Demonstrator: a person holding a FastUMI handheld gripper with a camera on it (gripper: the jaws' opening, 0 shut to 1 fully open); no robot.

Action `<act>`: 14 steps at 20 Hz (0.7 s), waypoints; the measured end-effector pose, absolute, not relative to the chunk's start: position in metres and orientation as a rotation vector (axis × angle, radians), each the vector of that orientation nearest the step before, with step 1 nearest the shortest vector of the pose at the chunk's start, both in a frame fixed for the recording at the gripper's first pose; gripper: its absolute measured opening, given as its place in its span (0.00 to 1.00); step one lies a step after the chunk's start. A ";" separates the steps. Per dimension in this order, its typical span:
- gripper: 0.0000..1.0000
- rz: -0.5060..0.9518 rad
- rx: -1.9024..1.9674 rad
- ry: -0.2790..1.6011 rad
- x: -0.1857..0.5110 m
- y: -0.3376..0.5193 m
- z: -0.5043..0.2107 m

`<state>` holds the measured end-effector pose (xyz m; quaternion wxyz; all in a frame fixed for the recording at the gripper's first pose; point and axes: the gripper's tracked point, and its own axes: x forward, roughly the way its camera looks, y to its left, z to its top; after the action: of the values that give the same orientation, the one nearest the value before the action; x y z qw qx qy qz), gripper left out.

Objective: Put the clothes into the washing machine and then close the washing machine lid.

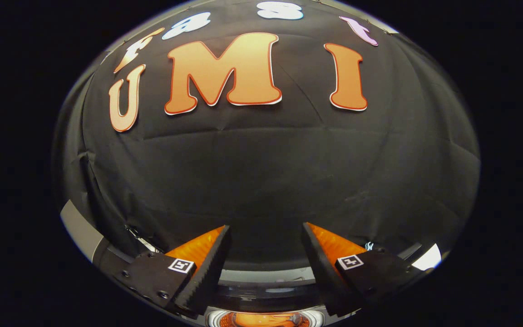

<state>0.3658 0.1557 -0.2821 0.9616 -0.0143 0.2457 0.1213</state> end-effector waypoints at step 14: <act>0.99 0.239 -0.035 0.522 0.356 0.150 -0.284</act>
<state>0.3561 0.1504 -0.2838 0.9589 -0.0175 0.2574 0.1177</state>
